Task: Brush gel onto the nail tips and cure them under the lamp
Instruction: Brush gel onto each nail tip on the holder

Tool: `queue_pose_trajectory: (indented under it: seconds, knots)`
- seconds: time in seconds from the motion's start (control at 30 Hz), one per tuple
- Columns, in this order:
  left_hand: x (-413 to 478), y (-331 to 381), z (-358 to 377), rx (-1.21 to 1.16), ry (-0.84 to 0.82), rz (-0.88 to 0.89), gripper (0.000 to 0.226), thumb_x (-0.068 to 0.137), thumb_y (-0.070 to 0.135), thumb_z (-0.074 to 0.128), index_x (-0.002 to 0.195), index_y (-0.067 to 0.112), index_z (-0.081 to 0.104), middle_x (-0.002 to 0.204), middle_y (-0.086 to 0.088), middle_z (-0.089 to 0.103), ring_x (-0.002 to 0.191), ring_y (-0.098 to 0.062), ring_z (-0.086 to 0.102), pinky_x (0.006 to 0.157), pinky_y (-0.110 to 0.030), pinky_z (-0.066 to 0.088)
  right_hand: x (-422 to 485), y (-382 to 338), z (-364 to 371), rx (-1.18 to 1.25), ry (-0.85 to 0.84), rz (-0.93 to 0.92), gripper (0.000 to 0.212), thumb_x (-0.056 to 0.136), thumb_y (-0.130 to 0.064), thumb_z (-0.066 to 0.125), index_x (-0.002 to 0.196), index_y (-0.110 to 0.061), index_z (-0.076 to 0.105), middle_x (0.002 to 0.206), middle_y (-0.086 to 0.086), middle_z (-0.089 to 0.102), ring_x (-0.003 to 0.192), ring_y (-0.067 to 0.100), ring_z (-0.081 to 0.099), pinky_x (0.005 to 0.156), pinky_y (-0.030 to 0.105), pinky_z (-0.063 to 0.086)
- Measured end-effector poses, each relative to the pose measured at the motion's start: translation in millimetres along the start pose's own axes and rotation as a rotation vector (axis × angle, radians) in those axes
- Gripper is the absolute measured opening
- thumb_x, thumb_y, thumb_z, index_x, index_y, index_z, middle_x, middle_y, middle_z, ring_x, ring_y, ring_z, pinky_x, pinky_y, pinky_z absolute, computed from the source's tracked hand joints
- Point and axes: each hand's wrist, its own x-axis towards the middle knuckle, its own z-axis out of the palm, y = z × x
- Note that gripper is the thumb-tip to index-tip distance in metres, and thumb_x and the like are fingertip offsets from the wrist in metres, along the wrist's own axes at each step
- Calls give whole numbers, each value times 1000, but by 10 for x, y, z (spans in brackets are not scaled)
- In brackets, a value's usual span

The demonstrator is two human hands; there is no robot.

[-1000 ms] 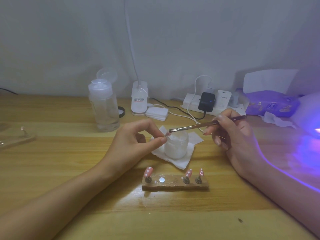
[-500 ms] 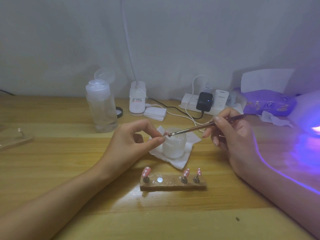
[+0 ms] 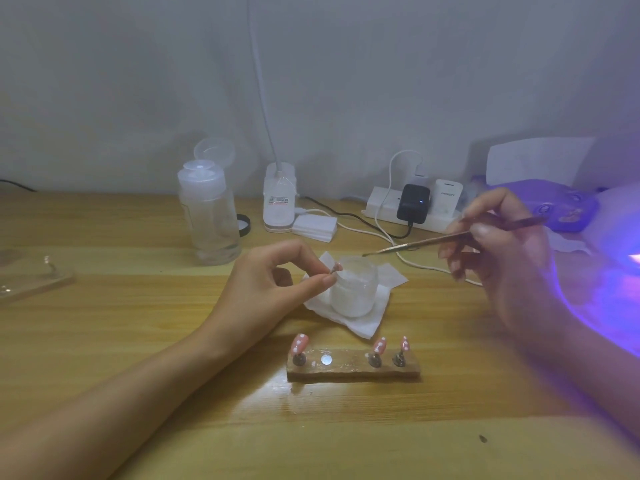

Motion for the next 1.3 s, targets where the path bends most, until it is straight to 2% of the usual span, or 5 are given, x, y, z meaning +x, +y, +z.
queue_pose_trajectory:
  seconds: [0.27, 0.47, 0.6, 1.13, 1.3]
  knots:
    - [-3, 11, 3, 1, -2, -3, 12, 80, 34, 75, 76, 23, 70, 80, 9, 71, 43, -3, 37, 46, -12, 33, -44, -3, -52, -48, 32, -98, 25, 72, 0, 41, 84, -21, 48, 64, 1, 60, 46, 18, 52, 41, 18, 35]
    - [10, 13, 15, -13, 1, -17, 13, 79, 34, 76, 76, 23, 71, 82, 7, 73, 42, -2, 41, 44, -10, 33, -90, 124, 142, 163, 173, 217, 11, 95, -17, 53, 84, -19, 52, 59, 3, 62, 48, 9, 52, 42, 16, 39]
    - [9, 4, 10, -15, 5, -37, 13, 78, 36, 76, 76, 24, 72, 84, 5, 73, 45, -1, 45, 47, -12, 38, -119, 171, 204, 223, 185, 383, 16, 84, -31, 58, 78, -18, 50, 63, 3, 66, 49, 8, 54, 42, 15, 39]
    - [9, 12, 13, -22, 13, -45, 16, 75, 40, 76, 74, 24, 71, 79, 8, 72, 45, -1, 44, 47, -10, 35, -134, 137, 239, 146, 100, 330, 20, 89, -32, 56, 80, -16, 48, 69, 10, 70, 46, 12, 49, 44, 18, 39]
    - [11, -2, 13, -30, 14, -39, 15, 76, 37, 76, 73, 23, 71, 75, 9, 71, 44, -1, 43, 46, -9, 35, -140, 156, 213, 148, 167, 332, 22, 100, -17, 48, 78, -15, 47, 64, 12, 68, 43, 11, 47, 41, 18, 37]
